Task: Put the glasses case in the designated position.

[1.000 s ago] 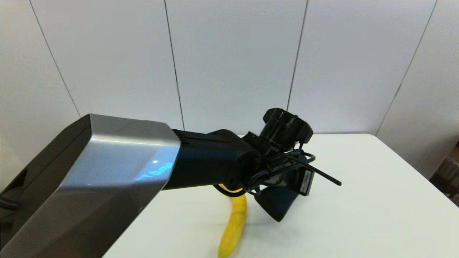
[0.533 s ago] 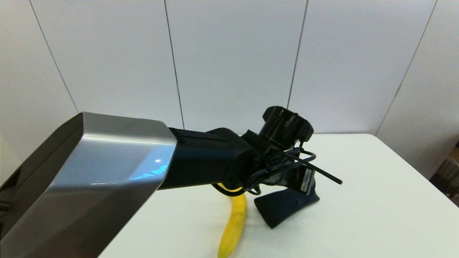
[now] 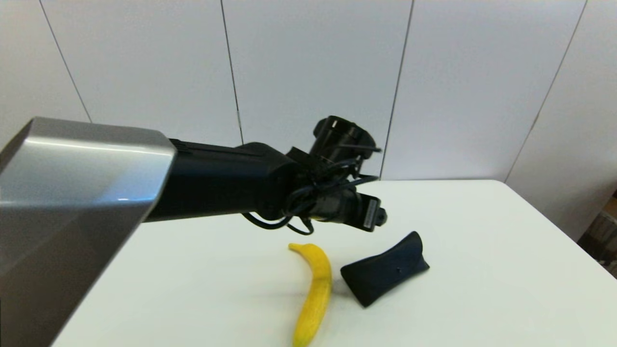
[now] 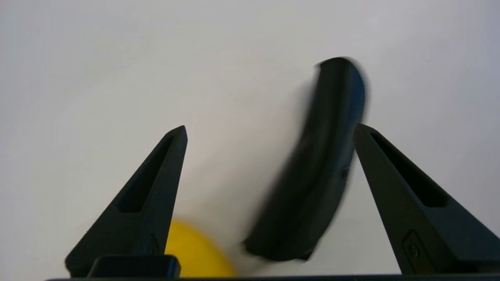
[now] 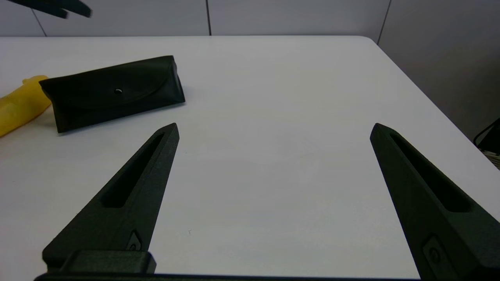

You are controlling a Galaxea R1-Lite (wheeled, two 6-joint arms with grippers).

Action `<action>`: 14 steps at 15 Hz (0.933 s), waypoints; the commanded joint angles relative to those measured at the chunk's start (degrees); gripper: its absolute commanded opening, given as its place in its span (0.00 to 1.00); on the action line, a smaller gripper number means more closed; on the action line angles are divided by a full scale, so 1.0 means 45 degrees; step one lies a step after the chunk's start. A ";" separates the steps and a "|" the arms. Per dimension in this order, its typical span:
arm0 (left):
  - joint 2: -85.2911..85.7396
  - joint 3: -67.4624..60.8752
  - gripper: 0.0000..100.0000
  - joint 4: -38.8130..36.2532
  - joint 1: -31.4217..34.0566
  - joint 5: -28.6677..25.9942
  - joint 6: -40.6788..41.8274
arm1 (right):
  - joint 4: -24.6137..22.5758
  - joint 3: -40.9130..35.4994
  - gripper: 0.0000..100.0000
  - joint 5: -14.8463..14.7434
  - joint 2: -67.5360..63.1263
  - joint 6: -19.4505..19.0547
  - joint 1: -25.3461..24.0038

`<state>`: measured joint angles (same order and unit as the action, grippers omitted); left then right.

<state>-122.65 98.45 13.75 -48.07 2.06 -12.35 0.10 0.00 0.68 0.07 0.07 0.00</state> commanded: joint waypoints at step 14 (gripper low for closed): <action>0.5673 -0.4534 1.00 0.0616 0.9939 0.0050 0.3623 | -0.0002 0.0000 1.00 0.0005 -0.0016 0.0003 0.0000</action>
<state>-100.99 78.19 16.37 -6.97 2.32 3.91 0.10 0.00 0.66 0.07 0.10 0.00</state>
